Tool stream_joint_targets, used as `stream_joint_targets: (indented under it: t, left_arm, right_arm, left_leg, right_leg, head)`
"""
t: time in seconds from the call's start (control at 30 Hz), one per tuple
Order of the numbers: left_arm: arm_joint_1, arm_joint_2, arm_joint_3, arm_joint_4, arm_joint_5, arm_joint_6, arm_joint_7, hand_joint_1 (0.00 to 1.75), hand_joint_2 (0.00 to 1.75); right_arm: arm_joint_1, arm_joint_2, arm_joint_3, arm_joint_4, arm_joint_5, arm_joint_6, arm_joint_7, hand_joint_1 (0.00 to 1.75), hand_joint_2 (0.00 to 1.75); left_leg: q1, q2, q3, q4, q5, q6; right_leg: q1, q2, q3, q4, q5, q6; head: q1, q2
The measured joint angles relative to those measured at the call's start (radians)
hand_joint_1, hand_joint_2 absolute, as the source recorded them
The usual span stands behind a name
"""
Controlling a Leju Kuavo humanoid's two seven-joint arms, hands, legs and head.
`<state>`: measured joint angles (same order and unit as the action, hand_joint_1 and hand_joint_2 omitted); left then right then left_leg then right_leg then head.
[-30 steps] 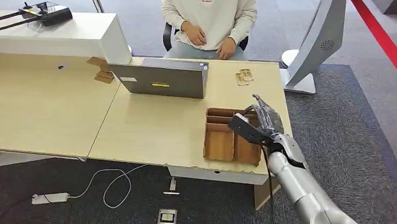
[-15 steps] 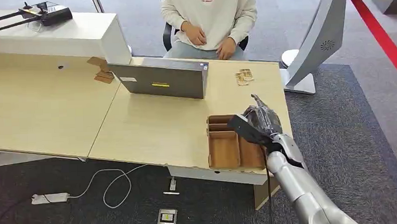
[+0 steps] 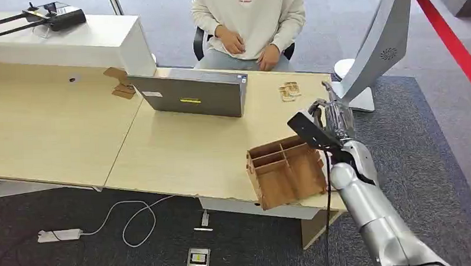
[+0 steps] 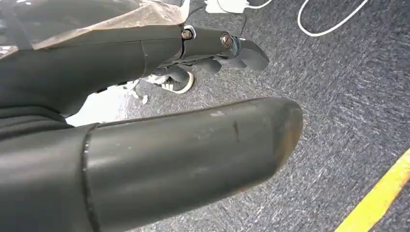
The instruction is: Pass the card to the sensor for recognition and then transmit it.
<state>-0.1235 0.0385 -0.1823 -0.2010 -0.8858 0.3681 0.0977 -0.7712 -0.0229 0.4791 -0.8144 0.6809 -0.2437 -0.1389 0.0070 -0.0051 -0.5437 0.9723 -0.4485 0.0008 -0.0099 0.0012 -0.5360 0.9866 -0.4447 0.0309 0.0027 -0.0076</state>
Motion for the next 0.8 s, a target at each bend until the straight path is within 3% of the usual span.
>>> stream_joint_targets:
  t: [0.33,0.6,0.8]
  left_arm:
    - [-0.002,0.0,-0.018,0.0,-0.009,0.0,-0.003,0.0,0.0]
    - [-0.011,0.0,-0.036,0.0,-0.022,-0.012,-0.003,0.0,0.0]
    - [-0.023,0.0,-0.042,-0.001,-0.035,-0.025,-0.002,0.0,0.0]
  right_arm:
    - [-0.109,-0.038,-0.058,-0.076,-0.008,-0.024,0.017,1.57,1.75]
    - [-0.1,-0.034,-0.071,-0.078,0.029,-0.018,0.014,1.75,1.75]
    - [-0.098,-0.021,-0.069,-0.071,0.056,0.003,0.008,1.75,1.75]
  left_leg:
    - [0.0,0.0,0.0,0.0,0.0,0.0]
    - [0.0,0.0,0.0,0.0,0.0,0.0]
    - [0.0,0.0,0.0,0.0,0.0,0.0]
  right_leg:
    - [0.0,0.0,0.0,0.0,0.0,0.0]
    - [0.0,0.0,0.0,0.0,0.0,0.0]
    - [0.0,0.0,0.0,0.0,0.0,0.0]
  head:
    - [0.0,0.0]
    - [0.0,0.0]
    - [0.0,0.0]
